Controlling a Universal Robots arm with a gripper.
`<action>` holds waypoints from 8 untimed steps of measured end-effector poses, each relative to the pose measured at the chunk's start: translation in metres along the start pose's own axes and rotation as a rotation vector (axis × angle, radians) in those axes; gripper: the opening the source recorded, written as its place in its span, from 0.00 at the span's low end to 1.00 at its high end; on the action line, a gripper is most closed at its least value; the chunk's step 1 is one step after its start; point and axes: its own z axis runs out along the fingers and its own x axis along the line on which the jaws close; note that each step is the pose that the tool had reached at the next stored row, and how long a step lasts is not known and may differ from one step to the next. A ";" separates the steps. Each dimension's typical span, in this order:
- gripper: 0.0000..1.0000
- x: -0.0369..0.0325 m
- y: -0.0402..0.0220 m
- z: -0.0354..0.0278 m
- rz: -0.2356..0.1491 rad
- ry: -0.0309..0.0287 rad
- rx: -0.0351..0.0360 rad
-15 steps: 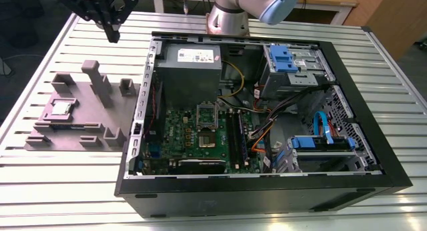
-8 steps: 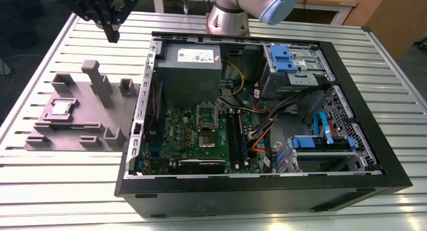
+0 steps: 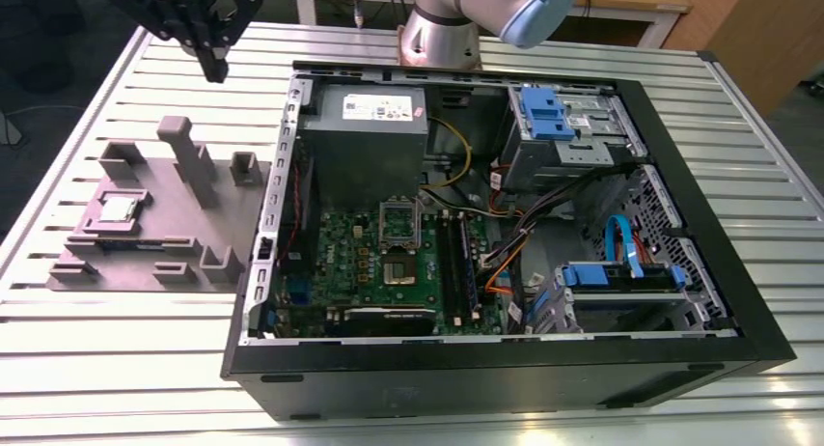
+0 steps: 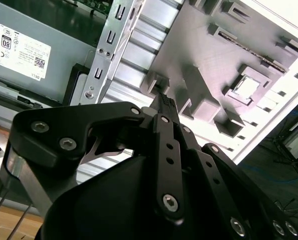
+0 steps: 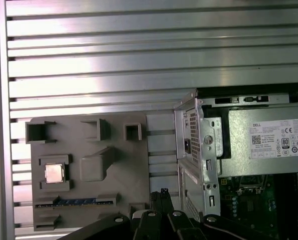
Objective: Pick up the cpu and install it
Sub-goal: 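Reach for the cpu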
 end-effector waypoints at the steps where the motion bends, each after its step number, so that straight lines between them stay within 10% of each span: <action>1: 0.11 0.0001 0.0000 0.0000 0.000 0.0000 0.0000; 8: 0.11 0.0003 0.0000 0.0000 0.000 0.0000 -0.0001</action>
